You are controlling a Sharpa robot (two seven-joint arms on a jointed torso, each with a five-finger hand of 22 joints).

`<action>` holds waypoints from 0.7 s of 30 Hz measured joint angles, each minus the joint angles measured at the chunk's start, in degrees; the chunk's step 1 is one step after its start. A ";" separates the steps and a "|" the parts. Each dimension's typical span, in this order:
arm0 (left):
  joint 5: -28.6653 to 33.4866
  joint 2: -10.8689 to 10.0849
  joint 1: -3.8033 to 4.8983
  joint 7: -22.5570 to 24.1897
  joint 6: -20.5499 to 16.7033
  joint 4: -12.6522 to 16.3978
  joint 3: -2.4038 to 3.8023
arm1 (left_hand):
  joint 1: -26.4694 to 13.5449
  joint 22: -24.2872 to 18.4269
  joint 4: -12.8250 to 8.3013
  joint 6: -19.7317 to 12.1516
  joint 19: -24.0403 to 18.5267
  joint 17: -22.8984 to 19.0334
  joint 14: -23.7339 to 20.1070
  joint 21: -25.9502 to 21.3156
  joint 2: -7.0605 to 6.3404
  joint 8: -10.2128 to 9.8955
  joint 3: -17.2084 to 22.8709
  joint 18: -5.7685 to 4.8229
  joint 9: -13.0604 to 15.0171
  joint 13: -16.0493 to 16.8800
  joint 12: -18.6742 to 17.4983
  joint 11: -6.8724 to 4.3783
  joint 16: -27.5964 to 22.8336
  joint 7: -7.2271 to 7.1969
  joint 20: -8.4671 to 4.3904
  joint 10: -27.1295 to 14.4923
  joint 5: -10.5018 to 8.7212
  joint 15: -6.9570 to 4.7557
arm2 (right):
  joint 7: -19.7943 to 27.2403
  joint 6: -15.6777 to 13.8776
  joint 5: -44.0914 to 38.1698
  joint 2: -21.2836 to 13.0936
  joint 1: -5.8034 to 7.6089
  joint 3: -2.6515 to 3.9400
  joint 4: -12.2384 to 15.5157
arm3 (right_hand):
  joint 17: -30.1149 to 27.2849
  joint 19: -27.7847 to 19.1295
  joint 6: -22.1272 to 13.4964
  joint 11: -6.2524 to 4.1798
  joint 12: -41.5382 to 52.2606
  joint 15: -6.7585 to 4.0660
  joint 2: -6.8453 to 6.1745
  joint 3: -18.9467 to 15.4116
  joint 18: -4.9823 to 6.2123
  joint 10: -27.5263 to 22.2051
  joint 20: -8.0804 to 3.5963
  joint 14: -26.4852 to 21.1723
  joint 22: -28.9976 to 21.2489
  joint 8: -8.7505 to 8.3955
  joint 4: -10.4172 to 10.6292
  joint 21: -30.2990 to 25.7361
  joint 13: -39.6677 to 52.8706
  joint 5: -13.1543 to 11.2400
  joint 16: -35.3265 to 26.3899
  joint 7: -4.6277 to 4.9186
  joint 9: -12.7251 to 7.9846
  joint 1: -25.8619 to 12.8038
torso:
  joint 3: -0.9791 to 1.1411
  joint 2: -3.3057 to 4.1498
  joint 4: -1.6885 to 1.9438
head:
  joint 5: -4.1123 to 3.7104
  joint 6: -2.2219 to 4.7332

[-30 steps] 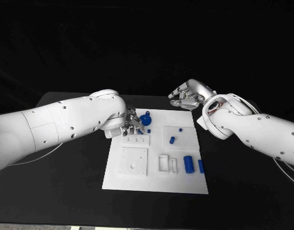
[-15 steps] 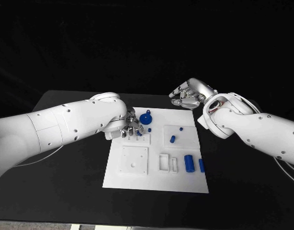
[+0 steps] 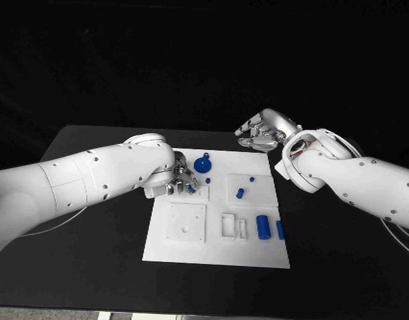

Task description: Assemble the parts on the task board

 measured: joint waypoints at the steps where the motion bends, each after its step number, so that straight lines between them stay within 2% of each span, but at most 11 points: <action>1: -0.05 -0.06 -0.02 0.00 -0.01 0.00 0.00 | 0.00 0.00 -0.01 0.00 0.00 0.00 0.00 0.00 0.00 0.00 0.01 0.00 0.00 0.00 0.00 0.00 0.00 0.00 0.00 0.00 0.00 0.00 | 0.00 0.01 0.00 0.00 0.00 0.00 0.00 | 0.00 0.00 0.00 0.00 0.00 0.00 0.00 0.00 0.00 0.00 0.00 0.00 0.00 0.00 0.00 0.00 0.00 0.00 0.00 0.00 0.00 0.00 | 0.01 0.00 0.00 | 0.00 -0.01; 10: -0.98 -0.42 -0.31 0.03 -0.51 0.19 0.00 | 0.01 -0.01 -0.05 0.00 0.00 0.37 0.18 0.00 -0.01 0.04 0.05 0.00 0.00 0.07 0.00 0.01 0.00 0.00 0.00 -0.01 -0.22 0.20 | 0.00 0.04 0.01 0.00 -0.04 0.00 -0.01 | 0.00 0.00 0.00 0.00 0.00 0.00 0.00 0.00 0.00 0.00 0.00 0.00 -0.01 0.00 0.00 0.00 0.00 0.24 0.00 0.00 0.00 -0.45 | 0.04 0.01 -0.01 | 0.21 -0.06; 21: -2.17 -0.54 -0.65 0.11 -1.53 0.21 0.00 | 0.03 -0.01 -0.01 0.00 -0.21 0.81 0.18 0.00 -0.03 0.12 0.10 0.00 0.00 0.20 0.00 0.10 0.00 0.00 0.20 -0.10 -0.22 0.21 | 0.00 0.07 0.02 -0.03 -0.08 0.00 -0.05 | -0.01 0.00 0.00 0.00 -0.23 0.00 0.00 -0.16 0.01 0.00 0.00 0.00 -0.01 0.00 -0.15 0.00 -0.07 0.23 0.00 0.00 0.00 -0.45 | 0.07 0.01 -0.04 | 0.03 -0.09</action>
